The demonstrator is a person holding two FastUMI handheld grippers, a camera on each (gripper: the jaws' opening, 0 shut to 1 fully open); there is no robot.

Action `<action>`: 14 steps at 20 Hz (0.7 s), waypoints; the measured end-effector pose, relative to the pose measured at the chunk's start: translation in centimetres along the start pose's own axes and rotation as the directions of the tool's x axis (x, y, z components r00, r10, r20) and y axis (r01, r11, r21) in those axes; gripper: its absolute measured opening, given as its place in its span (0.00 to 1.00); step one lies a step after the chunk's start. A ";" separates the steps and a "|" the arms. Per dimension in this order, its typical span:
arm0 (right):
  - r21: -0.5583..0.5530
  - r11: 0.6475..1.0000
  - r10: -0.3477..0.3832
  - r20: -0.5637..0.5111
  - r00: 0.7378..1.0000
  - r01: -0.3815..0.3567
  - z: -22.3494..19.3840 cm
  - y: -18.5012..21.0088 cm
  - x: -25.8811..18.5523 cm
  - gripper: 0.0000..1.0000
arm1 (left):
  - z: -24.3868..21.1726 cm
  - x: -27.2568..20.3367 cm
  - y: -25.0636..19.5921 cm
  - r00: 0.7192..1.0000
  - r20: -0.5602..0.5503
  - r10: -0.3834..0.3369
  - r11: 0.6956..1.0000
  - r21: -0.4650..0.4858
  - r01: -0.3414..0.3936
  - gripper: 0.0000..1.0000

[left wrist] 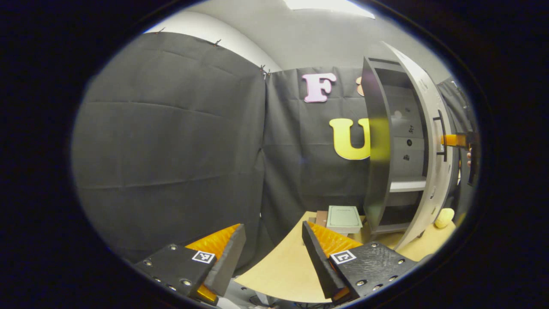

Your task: Open the cabinet door with the right hand, grasp the bottle in the cabinet with the left hand and place it on the coaster, then close the cabinet door with the right hand.

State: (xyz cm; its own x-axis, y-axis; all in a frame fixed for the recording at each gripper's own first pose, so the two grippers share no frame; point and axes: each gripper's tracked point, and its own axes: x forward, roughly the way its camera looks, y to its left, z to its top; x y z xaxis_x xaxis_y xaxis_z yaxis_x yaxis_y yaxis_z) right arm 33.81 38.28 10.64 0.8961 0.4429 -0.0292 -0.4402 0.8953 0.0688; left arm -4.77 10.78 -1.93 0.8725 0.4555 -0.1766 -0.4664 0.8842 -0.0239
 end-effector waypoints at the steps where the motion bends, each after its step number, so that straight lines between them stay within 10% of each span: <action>1: 0.007 1.000 0.001 0.000 1.000 -0.001 -0.1 0.3 0.4 0.95 | -0.2 0.1 0.1 1.000 -0.005 0.008 1.000 -0.001 -0.008 0.80; 14: 0.013 0.997 -0.081 -0.024 0.996 0.081 -2.2 1.6 6.2 0.94 | -0.4 0.1 0.4 0.999 -0.028 0.031 0.999 0.019 -0.031 0.80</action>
State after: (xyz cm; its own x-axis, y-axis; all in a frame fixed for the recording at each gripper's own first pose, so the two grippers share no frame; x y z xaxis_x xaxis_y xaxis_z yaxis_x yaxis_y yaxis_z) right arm 38.54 42.51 8.36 0.9270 0.3704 -0.0590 -0.3655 0.9274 0.0791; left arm -4.89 11.15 -2.32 0.8531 0.4799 -0.2048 -0.4903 0.8716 -0.0001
